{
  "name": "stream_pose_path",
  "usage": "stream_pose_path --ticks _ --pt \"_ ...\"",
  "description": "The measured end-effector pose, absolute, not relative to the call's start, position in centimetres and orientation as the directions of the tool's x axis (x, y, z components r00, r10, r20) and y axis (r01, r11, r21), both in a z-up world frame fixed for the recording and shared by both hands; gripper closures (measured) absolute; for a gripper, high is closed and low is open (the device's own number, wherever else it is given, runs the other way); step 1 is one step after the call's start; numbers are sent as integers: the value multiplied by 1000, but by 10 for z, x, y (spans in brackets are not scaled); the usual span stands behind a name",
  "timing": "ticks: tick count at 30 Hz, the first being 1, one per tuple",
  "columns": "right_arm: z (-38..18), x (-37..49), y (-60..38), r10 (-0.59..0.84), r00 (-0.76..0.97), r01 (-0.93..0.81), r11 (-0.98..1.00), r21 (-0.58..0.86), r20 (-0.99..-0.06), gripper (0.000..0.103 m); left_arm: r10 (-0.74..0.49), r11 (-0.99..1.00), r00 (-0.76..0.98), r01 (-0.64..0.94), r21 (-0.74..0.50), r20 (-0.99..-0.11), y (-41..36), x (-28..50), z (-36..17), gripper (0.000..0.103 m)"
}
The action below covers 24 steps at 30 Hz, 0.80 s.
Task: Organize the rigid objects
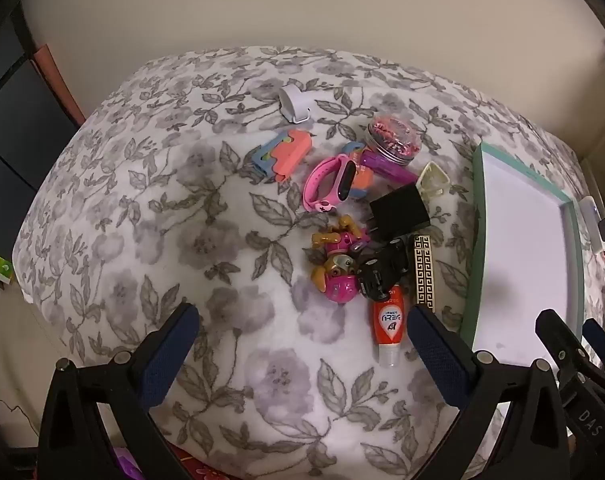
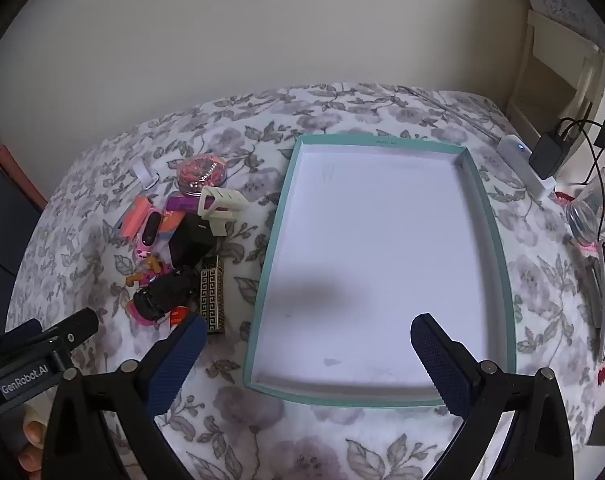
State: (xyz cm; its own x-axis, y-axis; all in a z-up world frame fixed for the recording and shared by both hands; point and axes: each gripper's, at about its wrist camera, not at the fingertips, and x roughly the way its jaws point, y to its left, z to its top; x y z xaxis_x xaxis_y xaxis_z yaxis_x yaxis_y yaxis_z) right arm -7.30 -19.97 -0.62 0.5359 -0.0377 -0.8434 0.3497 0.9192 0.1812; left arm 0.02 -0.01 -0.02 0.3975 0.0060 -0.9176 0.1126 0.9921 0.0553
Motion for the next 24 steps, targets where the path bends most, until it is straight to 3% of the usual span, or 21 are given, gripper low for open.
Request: stream_pose_path --ticks 24 --pt "-5 -73 -200 -52 533 352 921 166 -844 0 7 996 407 75 42 -913 4 1 4 0"
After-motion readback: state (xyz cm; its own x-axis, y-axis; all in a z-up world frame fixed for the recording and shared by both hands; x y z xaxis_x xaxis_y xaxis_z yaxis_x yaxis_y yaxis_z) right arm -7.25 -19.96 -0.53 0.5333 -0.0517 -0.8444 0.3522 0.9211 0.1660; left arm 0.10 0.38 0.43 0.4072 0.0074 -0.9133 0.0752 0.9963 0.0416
